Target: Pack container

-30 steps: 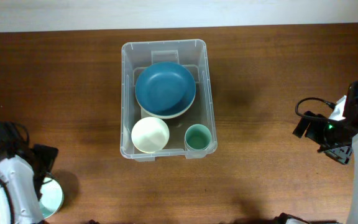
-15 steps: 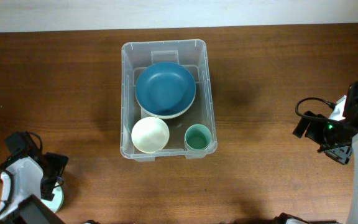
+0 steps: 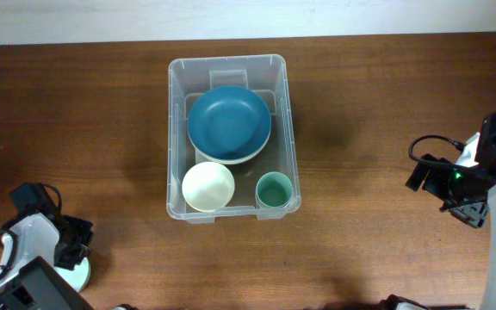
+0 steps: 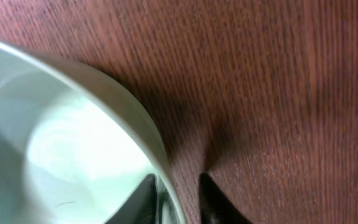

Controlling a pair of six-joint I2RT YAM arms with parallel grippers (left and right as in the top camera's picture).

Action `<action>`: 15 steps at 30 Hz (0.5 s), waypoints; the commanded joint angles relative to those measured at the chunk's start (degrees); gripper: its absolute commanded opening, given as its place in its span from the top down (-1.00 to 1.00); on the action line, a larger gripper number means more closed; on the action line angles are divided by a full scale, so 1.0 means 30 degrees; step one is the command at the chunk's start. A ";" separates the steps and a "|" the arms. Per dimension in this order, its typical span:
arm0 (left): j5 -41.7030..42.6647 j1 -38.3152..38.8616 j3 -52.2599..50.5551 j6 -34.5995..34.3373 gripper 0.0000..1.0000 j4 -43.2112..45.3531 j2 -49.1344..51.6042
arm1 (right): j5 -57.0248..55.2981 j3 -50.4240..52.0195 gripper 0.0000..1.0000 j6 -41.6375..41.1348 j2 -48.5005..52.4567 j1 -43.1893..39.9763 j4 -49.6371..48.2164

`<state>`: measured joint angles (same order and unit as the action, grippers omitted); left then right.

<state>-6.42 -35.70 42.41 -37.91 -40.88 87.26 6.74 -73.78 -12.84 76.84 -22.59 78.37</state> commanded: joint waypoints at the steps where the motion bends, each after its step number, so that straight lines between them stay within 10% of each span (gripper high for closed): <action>1: 0.0073 -0.0066 0.0313 0.0073 0.65 -0.0095 0.0124 | -0.0175 0.0022 -0.98 0.0204 -0.0022 -0.0102 0.0015; 5: 0.0219 -0.0066 0.1180 0.0095 0.99 -0.0729 0.0124 | -0.0182 0.0022 -0.98 0.0204 -0.0022 -0.0102 0.0007; 15: 0.2739 0.0801 0.4386 0.1450 0.99 -0.3140 -0.0321 | -0.0182 0.0022 -0.98 0.0204 -0.0022 -0.0102 -0.0007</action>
<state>-1.78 -35.16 51.72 -35.94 -49.01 87.33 6.74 -73.78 -12.84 76.84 -22.59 78.37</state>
